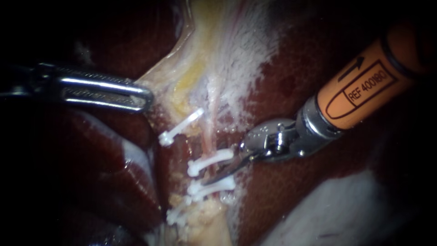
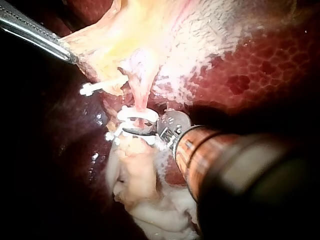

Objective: Go to the cutting position right tube

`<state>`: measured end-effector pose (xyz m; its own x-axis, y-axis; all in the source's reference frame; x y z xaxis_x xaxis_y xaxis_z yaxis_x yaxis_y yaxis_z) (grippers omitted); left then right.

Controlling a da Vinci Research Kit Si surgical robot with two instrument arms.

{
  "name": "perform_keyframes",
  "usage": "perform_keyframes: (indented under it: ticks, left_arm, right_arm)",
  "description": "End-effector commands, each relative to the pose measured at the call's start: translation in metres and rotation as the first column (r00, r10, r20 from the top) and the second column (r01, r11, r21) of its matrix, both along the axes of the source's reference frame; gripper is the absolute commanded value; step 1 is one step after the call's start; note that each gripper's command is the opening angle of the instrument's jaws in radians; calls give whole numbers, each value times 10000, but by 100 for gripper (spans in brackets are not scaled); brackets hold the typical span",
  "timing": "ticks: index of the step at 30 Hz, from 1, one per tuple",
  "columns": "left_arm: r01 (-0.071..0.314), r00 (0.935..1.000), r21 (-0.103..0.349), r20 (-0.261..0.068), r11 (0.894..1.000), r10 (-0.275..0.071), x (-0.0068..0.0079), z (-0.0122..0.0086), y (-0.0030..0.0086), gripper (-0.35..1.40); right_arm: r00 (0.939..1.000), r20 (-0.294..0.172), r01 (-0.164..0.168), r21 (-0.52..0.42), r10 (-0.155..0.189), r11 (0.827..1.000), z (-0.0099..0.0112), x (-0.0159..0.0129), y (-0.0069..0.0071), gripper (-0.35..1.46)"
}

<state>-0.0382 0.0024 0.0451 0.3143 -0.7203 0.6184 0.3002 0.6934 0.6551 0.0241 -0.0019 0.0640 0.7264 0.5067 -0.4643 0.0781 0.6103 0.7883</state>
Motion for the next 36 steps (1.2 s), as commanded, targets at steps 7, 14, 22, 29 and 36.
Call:
perform_keyframes:
  ticks: [7,14,22,29,36]
  left_arm:
    - [1,10000,-5,-1,10000,-1,0,0,0,-35]
    - [4,10000,-8,-3,10000,-4,-1,1,-1,-35]
    - [7,10000,-13,-7,10000,-7,-1,1,-1,-35]
    - [9,10000,-14,-8,10000,-9,-1,1,-1,-35]
    - [11,10000,-16,-10,10000,-11,-2,2,-1,-35]
  right_arm:
    - [10000,-73,-52,26,52,10000,1,6,0,31]
    - [10000,-72,-49,18,49,10000,2,6,-1,31]
    - [10000,-73,-47,15,47,10000,3,6,-1,31]
    - [10000,-74,-45,13,45,10000,3,6,-1,31]
    - [10000,-76,-39,13,39,10000,2,6,-2,31]
